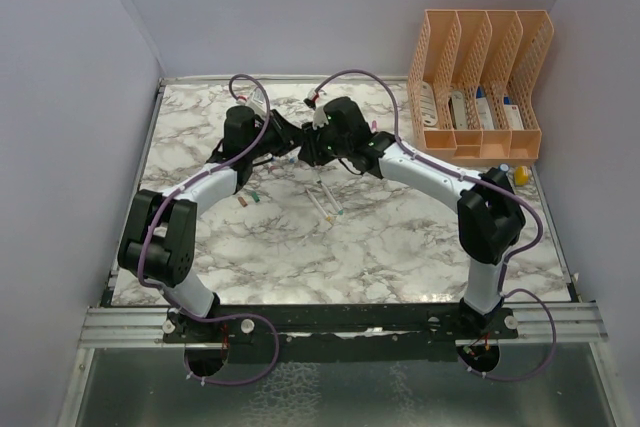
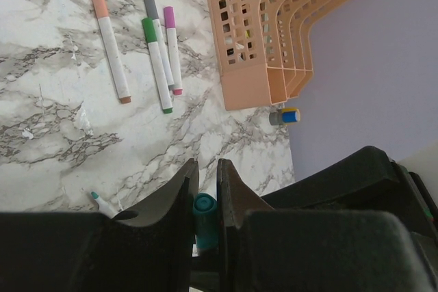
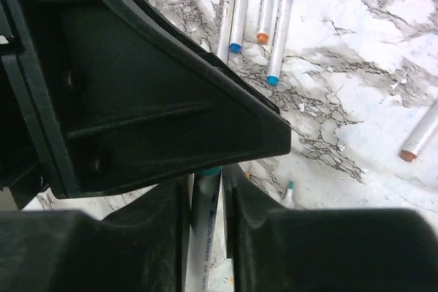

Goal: Open the pen caps

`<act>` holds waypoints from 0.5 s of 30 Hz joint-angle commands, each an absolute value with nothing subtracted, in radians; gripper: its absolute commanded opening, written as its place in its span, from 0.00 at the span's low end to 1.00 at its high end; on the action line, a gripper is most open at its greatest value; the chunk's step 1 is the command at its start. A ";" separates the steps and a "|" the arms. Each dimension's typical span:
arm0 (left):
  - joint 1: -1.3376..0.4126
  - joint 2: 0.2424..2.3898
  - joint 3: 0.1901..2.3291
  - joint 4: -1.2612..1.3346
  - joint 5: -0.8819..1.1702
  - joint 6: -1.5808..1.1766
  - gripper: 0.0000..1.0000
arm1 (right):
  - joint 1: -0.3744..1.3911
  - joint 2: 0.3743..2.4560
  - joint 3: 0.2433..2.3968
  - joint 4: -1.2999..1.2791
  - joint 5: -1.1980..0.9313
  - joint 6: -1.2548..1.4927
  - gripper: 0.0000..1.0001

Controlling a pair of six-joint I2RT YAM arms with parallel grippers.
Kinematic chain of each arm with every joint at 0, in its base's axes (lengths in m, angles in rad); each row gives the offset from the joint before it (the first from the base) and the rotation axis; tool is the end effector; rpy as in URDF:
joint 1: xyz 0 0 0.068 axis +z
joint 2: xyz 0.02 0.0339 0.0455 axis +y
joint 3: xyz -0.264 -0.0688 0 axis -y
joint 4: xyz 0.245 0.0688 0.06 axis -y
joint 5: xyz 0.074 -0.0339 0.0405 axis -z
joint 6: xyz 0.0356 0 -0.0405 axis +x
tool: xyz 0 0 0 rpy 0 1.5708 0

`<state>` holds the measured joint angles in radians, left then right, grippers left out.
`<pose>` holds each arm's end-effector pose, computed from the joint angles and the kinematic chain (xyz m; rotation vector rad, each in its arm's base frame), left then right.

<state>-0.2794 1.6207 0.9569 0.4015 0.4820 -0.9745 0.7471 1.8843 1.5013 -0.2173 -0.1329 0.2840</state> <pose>0.3463 -0.1165 0.2461 -0.3234 1.9881 -1.2846 0.3205 0.3033 0.2670 -0.5953 2.1796 0.7178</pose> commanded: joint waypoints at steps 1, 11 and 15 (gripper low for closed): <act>-0.293 1.589 0.954 0.410 0.494 -0.959 0.00 | 0.755 1.904 1.535 -0.209 -0.161 0.282 0.17; -0.298 1.608 1.000 0.382 0.403 -0.944 0.00 | 0.755 1.861 1.474 -0.218 -0.159 0.282 0.01; -0.295 1.636 1.053 0.360 0.344 -0.929 0.00 | 0.755 1.789 1.376 -0.224 -0.152 0.290 0.01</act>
